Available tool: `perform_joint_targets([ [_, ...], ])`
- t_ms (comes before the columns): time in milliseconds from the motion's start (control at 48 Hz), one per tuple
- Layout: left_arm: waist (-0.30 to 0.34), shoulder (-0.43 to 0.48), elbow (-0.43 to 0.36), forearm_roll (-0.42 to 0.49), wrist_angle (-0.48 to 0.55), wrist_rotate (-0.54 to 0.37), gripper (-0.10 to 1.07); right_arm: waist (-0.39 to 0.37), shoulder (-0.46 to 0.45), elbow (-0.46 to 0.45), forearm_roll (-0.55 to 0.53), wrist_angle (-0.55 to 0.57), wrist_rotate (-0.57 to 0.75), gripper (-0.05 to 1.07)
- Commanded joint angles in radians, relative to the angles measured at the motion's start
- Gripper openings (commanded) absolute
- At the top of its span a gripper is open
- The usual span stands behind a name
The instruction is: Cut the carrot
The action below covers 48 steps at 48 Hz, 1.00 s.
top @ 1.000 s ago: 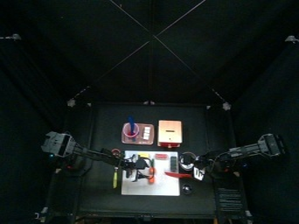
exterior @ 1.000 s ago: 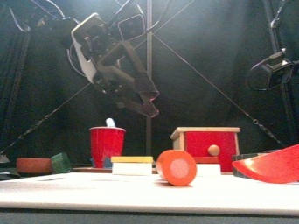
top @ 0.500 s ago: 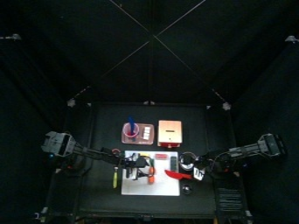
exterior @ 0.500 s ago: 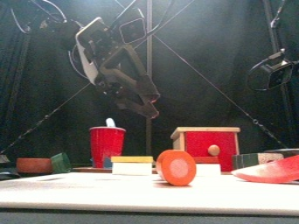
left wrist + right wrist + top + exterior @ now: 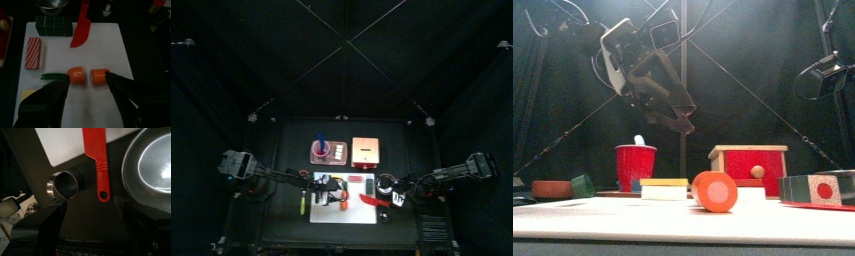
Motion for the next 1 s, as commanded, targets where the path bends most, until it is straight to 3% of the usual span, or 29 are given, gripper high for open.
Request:
perform_joint_targets([
  [0, 0.003, -0.069, -0.002, 0.015, 0.064, 0.0, 0.92, 0.002, -0.006, -0.055, -0.005, -0.005, -0.002, 1.04],
  [83, 0.009, -0.118, 0.02, 0.029, 0.103, 0.0, 0.92, -0.002, -0.006, -0.101, -0.015, -0.018, -0.006, 1.04],
  [188, 0.018, -0.173, 0.057, 0.043, 0.077, -0.002, 0.92, -0.003, -0.008, -0.14, -0.061, -0.087, -0.002, 1.04],
  [375, 0.051, -0.275, 0.169, 0.04, -0.075, -0.005, 0.92, -0.009, -0.011, -0.146, -0.087, -0.25, 0.0, 1.04],
  [542, 0.086, -0.341, 0.258, 0.011, -0.216, -0.002, 0.92, -0.032, -0.011, -0.143, -0.063, -0.285, 0.002, 1.04],
  [729, 0.092, -0.364, 0.327, -0.002, -0.353, -0.005, 0.92, -0.052, -0.006, -0.118, 0.0, -0.327, -0.002, 1.04],
  [979, 0.092, -0.364, 0.336, -0.049, -0.359, 0.002, 0.92, -0.049, -0.005, -0.087, 0.003, -0.39, -0.002, 1.04],
])
